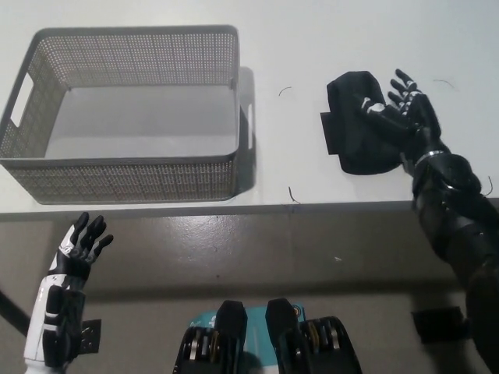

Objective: Use the right hand to push the pencil case on the right hand side to the container on the left side

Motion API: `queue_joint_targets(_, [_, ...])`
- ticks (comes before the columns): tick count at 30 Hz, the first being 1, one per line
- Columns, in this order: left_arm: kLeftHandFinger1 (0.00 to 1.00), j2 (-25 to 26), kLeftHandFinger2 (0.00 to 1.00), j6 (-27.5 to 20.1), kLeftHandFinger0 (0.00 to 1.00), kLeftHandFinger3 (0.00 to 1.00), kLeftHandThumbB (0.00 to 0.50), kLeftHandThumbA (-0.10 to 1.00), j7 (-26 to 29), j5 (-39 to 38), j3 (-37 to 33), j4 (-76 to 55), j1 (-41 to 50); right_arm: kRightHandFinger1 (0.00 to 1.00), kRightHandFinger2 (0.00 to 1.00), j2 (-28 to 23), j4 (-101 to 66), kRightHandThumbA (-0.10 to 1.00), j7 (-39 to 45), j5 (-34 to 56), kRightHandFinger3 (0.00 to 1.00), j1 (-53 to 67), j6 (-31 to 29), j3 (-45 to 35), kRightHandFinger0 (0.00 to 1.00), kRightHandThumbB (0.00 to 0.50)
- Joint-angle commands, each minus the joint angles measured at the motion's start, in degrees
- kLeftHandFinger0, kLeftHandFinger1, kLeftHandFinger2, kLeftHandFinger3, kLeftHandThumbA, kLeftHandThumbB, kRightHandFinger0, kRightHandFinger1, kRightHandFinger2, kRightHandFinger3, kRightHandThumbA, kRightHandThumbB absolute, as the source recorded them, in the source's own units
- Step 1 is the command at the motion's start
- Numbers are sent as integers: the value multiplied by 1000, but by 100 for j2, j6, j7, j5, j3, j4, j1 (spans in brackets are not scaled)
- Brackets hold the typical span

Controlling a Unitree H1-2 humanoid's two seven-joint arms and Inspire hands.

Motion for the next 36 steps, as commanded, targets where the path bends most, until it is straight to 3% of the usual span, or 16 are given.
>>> queue_joint_targets(1, [1000,-30,1000,-78,1000,1000,99,1000,-21,-15,-5,-211,-58,1000,1000,224,-76,1000,-17,60,1000,-305,-186,-3,1000,277])
queue_joint_targets(3, [1000,-42,1000,-17,1000,1000,109,1000,-3,4,0,-244,-57,1000,1000,323,-72,1000,-90,27,1000,-323,-203,24,1000,298])
queue_joint_targets(8, [1000,-13,1000,-80,1000,1000,89,1000,-36,-14,-3,-196,-94,1000,1000,541,-113,1000,-129,-4,1000,-411,-196,60,1000,262])
queue_joint_targets(12, [1000,1,1000,16,1000,1000,115,1000,-32,-48,9,-219,-94,1000,1000,628,-106,1000,-120,2,1000,-485,-206,78,1000,268])
queue_joint_targets(15, [1000,5,1000,-40,1000,1000,98,1000,-33,-20,16,-196,-118,1000,1000,724,-122,1000,-181,29,1000,-546,-187,53,1000,284])
queue_joint_targets(21, [1000,5,1000,61,1000,1000,109,1000,-22,-60,28,-237,-108,1000,1000,932,-173,1000,-173,66,1000,-618,-226,32,1000,264])
queue_joint_targets(25, [1000,16,1000,1,1000,1000,82,1000,-53,-96,16,-220,-121,1000,1000,1054,-213,1000,-129,82,1000,-650,-265,22,1000,260])
queue_joint_targets(36, [1000,16,1000,87,1000,1000,107,1000,-43,-102,21,-228,-202,1000,1000,1365,-344,1000,70,18,1000,-716,-414,134,1000,277])
